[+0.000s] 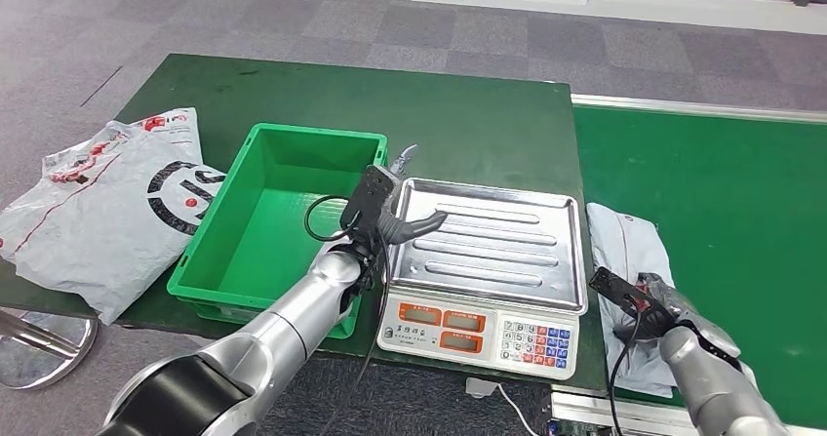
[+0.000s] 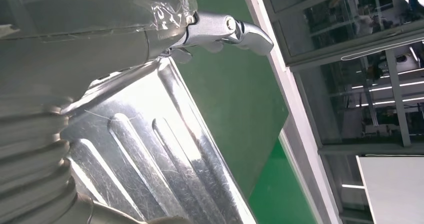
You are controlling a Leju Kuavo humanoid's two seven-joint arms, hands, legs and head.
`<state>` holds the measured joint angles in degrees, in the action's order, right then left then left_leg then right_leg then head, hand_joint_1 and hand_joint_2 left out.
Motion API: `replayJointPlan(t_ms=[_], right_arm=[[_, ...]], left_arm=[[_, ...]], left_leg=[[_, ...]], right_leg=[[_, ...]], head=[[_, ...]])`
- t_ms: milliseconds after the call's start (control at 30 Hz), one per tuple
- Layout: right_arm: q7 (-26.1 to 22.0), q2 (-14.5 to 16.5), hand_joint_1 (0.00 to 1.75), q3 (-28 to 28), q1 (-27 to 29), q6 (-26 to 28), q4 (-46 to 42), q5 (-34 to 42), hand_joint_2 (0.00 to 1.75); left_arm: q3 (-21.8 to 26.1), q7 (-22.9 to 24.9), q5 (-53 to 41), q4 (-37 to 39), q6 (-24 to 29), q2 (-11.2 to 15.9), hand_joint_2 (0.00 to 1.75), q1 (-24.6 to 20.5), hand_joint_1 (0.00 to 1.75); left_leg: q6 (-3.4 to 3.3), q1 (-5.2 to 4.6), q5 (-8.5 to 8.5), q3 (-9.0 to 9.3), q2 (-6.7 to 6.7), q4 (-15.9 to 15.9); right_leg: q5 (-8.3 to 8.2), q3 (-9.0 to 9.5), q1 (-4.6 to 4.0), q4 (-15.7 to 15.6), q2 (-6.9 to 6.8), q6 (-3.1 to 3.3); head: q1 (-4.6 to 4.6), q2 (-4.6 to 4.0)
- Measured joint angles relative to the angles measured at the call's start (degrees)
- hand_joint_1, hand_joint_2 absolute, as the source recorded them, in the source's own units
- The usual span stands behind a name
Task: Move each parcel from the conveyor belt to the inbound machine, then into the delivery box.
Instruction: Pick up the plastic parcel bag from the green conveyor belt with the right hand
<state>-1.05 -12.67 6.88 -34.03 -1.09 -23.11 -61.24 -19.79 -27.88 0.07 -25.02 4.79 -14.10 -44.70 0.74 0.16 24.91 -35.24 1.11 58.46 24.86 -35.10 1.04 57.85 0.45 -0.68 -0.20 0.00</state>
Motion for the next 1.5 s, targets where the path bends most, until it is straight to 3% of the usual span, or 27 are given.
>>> replayJointPlan(t_ms=[100,233,533,800,1167,1500], right_arm=[[0.00,-0.03,0.04,-0.02,-0.09,-0.03,0.25,0.00,1.75],[-0.27,-0.03,1.75,-0.07,-0.27,-0.75,0.54,0.15,1.75],[-2.40,-0.03,1.75,-1.66,-2.08,-3.65,1.31,3.98,1.75],[-5.82,0.33,1.75,-2.93,-0.60,10.70,-0.87,9.40,1.75],[-8.41,0.33,1.75,-3.08,3.05,22.37,-14.20,15.42,1.75],[-9.60,-0.52,1.75,-3.09,12.14,28.40,-38.93,20.60,1.75]], left_arm=[[0.01,-0.01,0.00,-0.01,0.00,0.08,1.75,0.01,0.00],[0.01,-0.16,0.02,-0.01,0.00,0.13,1.75,0.03,0.00],[0.10,-0.76,0.28,-1.03,0.00,0.91,1.75,0.71,0.00],[0.22,-0.54,-0.36,-2.85,0.21,1.70,1.75,1.25,0.00],[1.27,-1.32,-0.67,-3.15,-0.47,2.03,1.75,1.27,0.00],[1.56,-2.88,0.04,-3.14,-0.07,2.42,1.75,1.94,0.00]], left_leg=[[-0.01,0.00,0.00,0.00,0.03,0.02],[-0.02,0.00,0.01,0.00,0.04,0.03],[-0.03,0.00,0.01,0.03,0.02,0.05],[-0.02,0.00,0.00,-0.09,0.08,0.03],[-0.02,-0.01,0.01,-0.18,0.07,0.04],[-0.01,0.00,0.03,-0.25,0.10,0.01]], right_leg=[[0.00,0.02,0.00,0.00,-0.03,0.00],[0.02,0.06,0.00,-0.01,-0.05,-0.04],[0.01,0.07,-0.01,-0.01,-0.04,-0.08],[0.02,0.00,0.00,0.00,-0.06,-0.08],[0.02,-0.15,0.01,-0.01,-0.04,-0.08],[0.09,-0.21,0.01,0.00,-0.06,-0.10]], head=[[0.00,0.00],[0.00,0.00],[0.00,0.00],[0.00,0.00],[0.00,0.00],[0.00,0.00]])
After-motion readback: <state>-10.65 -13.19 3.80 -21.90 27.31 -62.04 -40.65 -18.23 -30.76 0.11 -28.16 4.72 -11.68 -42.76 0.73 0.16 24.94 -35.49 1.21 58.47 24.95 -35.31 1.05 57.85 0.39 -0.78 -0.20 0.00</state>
